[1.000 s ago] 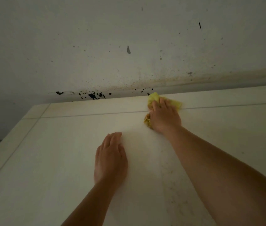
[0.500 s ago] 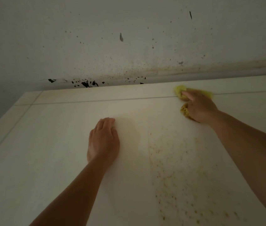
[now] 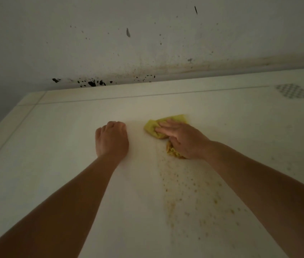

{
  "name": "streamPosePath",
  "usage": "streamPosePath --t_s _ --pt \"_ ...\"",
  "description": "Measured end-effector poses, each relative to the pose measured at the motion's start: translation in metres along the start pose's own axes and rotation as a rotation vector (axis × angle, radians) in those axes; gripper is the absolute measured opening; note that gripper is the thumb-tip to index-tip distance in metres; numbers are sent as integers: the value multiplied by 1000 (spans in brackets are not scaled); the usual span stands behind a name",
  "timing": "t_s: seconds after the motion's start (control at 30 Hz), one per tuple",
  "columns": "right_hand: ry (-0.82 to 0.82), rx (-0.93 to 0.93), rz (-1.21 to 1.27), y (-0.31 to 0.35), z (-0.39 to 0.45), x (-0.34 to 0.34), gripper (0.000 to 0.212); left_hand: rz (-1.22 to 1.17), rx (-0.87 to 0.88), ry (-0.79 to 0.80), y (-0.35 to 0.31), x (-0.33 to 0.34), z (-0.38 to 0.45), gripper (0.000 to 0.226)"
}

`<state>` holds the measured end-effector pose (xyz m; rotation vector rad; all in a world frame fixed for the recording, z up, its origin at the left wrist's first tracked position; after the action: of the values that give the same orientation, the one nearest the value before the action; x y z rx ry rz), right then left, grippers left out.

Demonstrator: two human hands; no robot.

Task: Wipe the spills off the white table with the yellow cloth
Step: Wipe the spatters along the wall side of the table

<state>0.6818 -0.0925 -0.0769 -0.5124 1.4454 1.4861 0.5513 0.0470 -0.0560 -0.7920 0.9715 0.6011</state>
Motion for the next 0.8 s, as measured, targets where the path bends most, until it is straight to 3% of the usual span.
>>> streamPosePath --t_s 0.37,0.8 --pt "51 -175 -69 109 -148 28 51 -162 53 60 18 -65 -168 30" --pt "127 -195 -72 197 -326 39 49 -213 36 107 12 -112 -297 34"
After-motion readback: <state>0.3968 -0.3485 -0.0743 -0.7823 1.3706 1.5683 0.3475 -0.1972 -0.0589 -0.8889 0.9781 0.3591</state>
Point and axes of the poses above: each hand's wrist, its own z-axis towards the middle knuckle, its own x-axis out of the palm, y = z × x, the point moved 9 cm from there along z, towards the middle knuckle, and after that the axes turned 10 degrees about -y, right-handed, at the moved point
